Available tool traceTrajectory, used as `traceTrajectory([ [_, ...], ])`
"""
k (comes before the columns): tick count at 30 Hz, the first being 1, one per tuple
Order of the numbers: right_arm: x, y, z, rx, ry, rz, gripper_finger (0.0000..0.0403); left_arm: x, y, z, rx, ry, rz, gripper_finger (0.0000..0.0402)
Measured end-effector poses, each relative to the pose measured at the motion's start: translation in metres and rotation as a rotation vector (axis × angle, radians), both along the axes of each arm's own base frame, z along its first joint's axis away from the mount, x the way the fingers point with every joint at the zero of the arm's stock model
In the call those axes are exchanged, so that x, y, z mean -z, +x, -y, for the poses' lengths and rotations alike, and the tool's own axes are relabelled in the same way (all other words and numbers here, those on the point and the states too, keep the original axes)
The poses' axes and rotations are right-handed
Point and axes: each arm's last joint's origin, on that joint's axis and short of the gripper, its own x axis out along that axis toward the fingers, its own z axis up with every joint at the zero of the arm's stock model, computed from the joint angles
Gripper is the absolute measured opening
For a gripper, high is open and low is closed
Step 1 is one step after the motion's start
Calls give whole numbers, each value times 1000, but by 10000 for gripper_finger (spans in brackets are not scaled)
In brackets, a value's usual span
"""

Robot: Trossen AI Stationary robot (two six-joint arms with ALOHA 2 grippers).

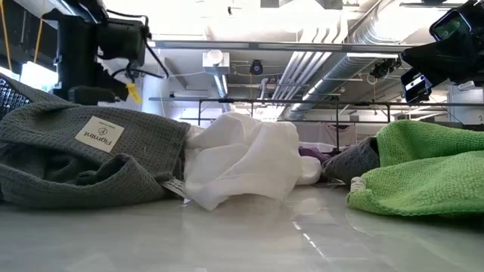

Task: Sort towels by color in basket
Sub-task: Put the light pink towel into the left transparent bin

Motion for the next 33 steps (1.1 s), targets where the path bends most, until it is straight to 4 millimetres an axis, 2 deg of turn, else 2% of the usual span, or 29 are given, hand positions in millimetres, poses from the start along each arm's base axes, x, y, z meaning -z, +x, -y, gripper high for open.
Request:
traceTrajectory([
  [5, 0, 0, 0, 0, 0, 0, 1, -18, 11, -1, 28, -27, 74, 56],
  [10, 0, 0, 0, 0, 0, 0, 1, -45, 19, 1, 35, -102, 130, 111],
  [13, 0, 0, 0, 0, 0, 0, 1, -62, 16, 6, 6, -120, 89, 122],
  [17, 0, 0, 0, 0, 0, 0, 1, -77, 5, 16, -63, -122, -27, 115],
  [21, 0, 0, 0, 0, 0, 0, 1, -69, 1, 24, -107, -119, -69, 94],
  [26, 0, 0, 0, 0, 0, 0, 1, -43, -4, 28, -125, -65, -123, 59],
  [33, 0, 0, 0, 0, 0, 0, 1, -3, -13, 21, -165, -30, -138, 10],
])
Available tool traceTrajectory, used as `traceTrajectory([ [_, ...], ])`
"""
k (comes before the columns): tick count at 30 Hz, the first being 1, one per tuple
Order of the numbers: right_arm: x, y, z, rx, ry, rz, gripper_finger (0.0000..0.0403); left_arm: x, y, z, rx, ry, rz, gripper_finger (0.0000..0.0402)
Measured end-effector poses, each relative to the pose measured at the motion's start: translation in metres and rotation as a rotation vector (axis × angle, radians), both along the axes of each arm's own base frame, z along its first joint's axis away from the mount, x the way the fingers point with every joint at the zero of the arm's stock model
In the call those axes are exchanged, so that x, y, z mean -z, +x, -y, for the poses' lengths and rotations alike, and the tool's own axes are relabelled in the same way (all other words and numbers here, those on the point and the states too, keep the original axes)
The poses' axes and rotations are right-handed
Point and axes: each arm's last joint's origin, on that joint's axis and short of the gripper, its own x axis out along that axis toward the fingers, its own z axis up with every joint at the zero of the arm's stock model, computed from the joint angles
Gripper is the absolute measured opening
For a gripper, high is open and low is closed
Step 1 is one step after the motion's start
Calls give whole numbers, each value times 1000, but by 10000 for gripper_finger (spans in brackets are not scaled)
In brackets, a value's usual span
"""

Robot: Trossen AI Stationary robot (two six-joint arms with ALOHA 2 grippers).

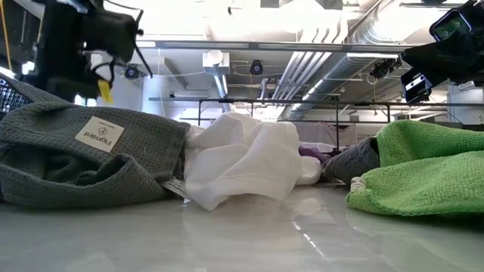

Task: Sort towels by color in basket
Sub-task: Put the light pink towel into the left transparent bin

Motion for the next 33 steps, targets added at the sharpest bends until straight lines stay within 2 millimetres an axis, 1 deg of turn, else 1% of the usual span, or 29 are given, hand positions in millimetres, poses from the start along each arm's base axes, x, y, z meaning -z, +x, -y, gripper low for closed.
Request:
traceTrajectory([
  [3, 0, 0, 0, 0, 0, 0, 1, 13, 2, -3, 7, 6, 61, 2],
  [7, 0, 0, 0, 0, 0, 0, 1, 22, 7, -4, 31, 22, 132, 11],
  [10, 0, 0, 0, 0, 0, 0, 1, 23, 7, -4, 65, 22, 131, 28],
  [13, 0, 0, 0, 0, 0, 0, 1, 22, 6, -4, 72, 21, 139, 56],
  [18, 0, 0, 0, 0, 0, 0, 1, 18, 4, -8, 32, 0, 165, 108],
  [21, 0, 0, 0, 0, 0, 0, 1, 12, 3, -9, 26, -57, 187, 126],
  [25, 0, 0, 0, 0, 0, 0, 1, -9, 8, -10, 26, -53, 225, 129],
  [28, 0, 0, 0, 0, 0, 0, 1, -24, 12, -11, 41, -34, 262, 122],
  [31, 0, 0, 0, 0, 0, 0, 1, -26, 13, -11, 41, -24, 262, 111],
  [33, 0, 0, 0, 0, 0, 0, 1, -19, 10, -11, 26, -3, 241, 100],
])
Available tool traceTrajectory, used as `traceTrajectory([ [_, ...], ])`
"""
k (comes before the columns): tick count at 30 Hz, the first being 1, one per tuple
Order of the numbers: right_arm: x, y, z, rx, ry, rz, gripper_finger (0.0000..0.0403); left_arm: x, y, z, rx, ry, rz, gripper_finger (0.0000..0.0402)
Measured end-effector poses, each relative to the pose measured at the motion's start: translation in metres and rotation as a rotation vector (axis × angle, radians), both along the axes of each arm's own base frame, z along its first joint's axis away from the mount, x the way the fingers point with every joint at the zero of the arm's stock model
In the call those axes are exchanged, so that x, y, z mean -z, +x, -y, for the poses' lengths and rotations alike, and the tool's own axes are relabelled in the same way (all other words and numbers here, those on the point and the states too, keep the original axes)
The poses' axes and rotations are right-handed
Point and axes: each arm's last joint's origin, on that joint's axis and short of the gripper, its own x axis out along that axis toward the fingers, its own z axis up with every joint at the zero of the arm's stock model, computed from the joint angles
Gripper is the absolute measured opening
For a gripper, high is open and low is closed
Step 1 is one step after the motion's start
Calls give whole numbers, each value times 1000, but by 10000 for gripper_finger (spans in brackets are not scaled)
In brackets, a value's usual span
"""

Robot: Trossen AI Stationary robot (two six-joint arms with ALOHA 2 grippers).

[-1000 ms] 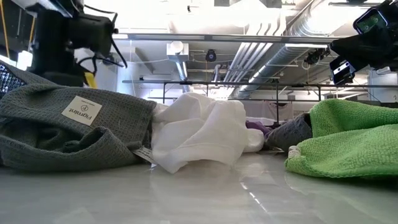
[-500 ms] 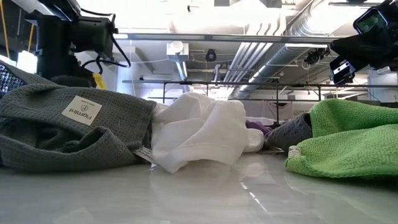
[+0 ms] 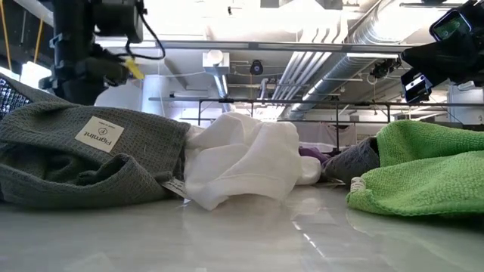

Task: Sort towels by color in basket
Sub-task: Put the light pink towel into the left transparent bin, then put the white towel into the left transparent bin

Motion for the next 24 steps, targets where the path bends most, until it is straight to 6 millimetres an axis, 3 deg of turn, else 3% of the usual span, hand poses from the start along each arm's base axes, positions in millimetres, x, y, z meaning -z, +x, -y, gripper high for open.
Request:
traceTrajectory([
  [8, 0, 0, 0, 0, 0, 0, 1, 39, -17, 1, -100, 37, -84, 61],
  [12, 0, 0, 0, 0, 0, 0, 1, 44, -21, 1, -96, 55, -100, 43],
  [16, 0, 0, 0, 0, 0, 0, 1, 30, -17, 3, -78, 84, -38, 42],
  [24, 0, 0, 0, 0, 0, 0, 1, -25, -24, 13, 4, 172, 133, 85],
])
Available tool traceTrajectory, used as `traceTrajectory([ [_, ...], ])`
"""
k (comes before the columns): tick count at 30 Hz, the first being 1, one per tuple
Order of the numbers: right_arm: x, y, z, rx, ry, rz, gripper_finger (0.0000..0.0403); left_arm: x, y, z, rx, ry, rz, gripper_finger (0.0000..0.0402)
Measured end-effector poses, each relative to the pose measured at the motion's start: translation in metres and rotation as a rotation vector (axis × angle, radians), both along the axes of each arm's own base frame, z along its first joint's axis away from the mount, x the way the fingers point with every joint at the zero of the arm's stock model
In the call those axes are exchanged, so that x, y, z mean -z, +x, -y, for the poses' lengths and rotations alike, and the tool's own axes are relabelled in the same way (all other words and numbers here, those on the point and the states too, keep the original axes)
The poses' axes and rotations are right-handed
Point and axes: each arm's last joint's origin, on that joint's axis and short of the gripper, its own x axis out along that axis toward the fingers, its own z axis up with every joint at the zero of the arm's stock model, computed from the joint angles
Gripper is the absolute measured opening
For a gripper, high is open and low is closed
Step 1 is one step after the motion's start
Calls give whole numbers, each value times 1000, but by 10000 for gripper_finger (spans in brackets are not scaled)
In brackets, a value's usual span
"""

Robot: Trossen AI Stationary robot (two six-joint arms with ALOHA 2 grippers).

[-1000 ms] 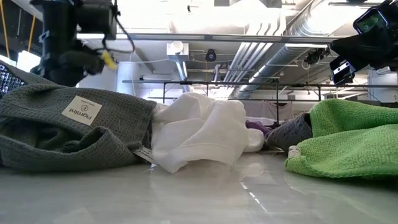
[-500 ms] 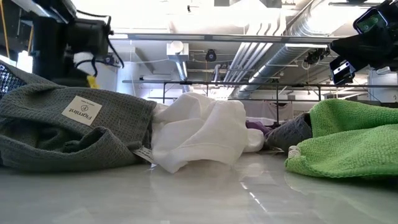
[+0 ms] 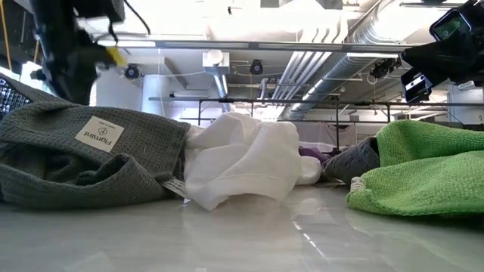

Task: Sort towels by color in basket
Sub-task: Put the white towel into the left transparent bin

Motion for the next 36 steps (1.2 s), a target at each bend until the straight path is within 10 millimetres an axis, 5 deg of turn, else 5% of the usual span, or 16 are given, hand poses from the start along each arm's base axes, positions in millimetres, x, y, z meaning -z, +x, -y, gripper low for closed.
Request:
traceTrajectory([
  [7, 0, 0, 0, 0, 0, 0, 1, -45, -13, 15, 172, 128, 275, 119],
  [13, 0, 0, 0, 0, 0, 0, 1, -56, 17, 48, 537, 335, 687, 111],
  [17, 0, 0, 0, 0, 0, 0, 1, -42, 45, 74, 774, 488, 890, 105],
  [20, 0, 0, 0, 0, 0, 0, 1, -25, 66, 79, 773, 556, 932, 104],
  [29, 0, 0, 0, 0, 0, 0, 1, 30, 113, 65, 779, 502, 739, 110],
  [36, 0, 0, 0, 0, 0, 0, 1, 45, 146, 48, 814, 229, 645, 174],
])
